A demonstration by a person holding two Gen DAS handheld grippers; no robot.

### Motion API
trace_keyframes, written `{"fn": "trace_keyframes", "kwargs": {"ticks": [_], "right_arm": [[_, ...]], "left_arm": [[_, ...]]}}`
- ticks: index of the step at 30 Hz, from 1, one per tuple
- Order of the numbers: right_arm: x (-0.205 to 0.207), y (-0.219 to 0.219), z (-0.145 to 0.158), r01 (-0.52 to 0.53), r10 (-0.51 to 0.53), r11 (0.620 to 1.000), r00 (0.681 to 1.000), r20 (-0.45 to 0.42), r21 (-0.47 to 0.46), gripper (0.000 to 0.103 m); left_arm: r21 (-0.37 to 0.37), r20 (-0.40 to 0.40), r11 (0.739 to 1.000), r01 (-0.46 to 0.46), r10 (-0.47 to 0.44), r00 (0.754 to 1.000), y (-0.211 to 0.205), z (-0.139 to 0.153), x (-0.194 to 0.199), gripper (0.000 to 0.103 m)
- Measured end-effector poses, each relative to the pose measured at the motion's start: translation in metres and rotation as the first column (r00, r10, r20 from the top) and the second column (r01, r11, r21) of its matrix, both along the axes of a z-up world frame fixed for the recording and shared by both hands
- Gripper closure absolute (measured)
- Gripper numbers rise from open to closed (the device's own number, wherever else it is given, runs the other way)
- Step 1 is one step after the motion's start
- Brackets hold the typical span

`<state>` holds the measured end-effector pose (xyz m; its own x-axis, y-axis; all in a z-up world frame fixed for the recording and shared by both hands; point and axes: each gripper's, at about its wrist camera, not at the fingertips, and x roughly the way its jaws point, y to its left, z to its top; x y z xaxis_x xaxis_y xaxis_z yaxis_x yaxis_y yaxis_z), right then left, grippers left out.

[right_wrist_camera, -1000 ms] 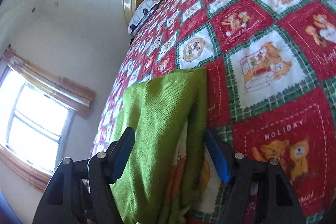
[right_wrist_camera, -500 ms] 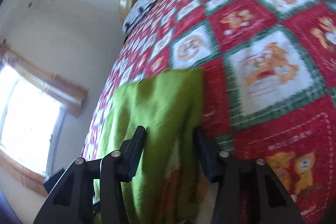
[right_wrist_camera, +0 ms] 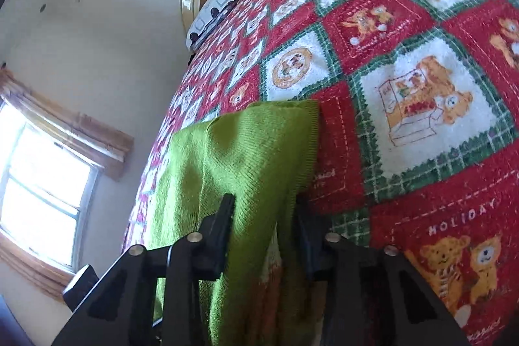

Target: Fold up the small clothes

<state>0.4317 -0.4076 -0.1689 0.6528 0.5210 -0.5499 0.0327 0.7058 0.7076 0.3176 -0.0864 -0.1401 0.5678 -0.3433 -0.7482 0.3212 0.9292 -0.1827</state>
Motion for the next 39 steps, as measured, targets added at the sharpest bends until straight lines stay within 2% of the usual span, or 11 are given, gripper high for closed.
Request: {"fn": "trace_keyframes", "kwargs": {"ticks": [4,7,9,13,19,25,30,36,39], "right_arm": [[-0.003,0.0,-0.002,-0.003,0.003,1.0,1.0,0.002,-0.003,0.073],[-0.004,0.006,0.002,0.005,-0.005,0.999,1.0,0.007,-0.033,0.076],[-0.004,0.011,0.008,0.015,-0.014,0.998,1.0,0.015,-0.066,0.077],[-0.007,0.019,0.019,0.035,-0.032,0.995,0.999,0.03,-0.095,0.079],[-0.007,0.017,0.016,0.054,-0.054,0.991,0.999,0.0,-0.121,0.079],[-0.01,0.022,0.021,0.054,-0.054,0.985,0.999,0.008,-0.162,0.08],[-0.013,0.022,0.023,0.068,-0.068,0.985,0.998,0.002,-0.161,0.08],[-0.026,0.041,0.058,0.044,-0.03,0.98,0.997,0.073,-0.194,0.081],[-0.032,0.045,0.063,0.043,-0.028,0.981,0.996,0.083,-0.189,0.081]], "left_arm": [[0.0,0.007,1.0,0.008,-0.008,1.0,0.0,0.001,-0.001,0.002],[0.006,0.035,0.998,0.059,-0.059,0.998,-0.008,0.005,-0.009,0.027],[0.042,0.055,0.997,0.062,-0.064,0.996,-0.013,0.008,-0.013,0.029],[0.047,0.05,0.997,0.059,-0.061,0.997,-0.013,0.01,-0.013,0.035],[0.108,0.08,0.992,0.069,-0.078,0.994,-0.019,0.016,-0.015,0.048],[0.118,0.077,0.989,0.086,-0.096,0.992,-0.02,0.019,-0.015,0.06],[0.143,0.071,0.986,0.08,-0.091,0.993,-0.023,0.026,-0.015,0.07],[0.14,0.08,0.988,0.069,-0.08,0.994,-0.016,0.039,-0.021,0.072],[0.154,0.094,0.986,0.069,-0.084,0.992,-0.015,0.043,-0.028,0.072]]}}
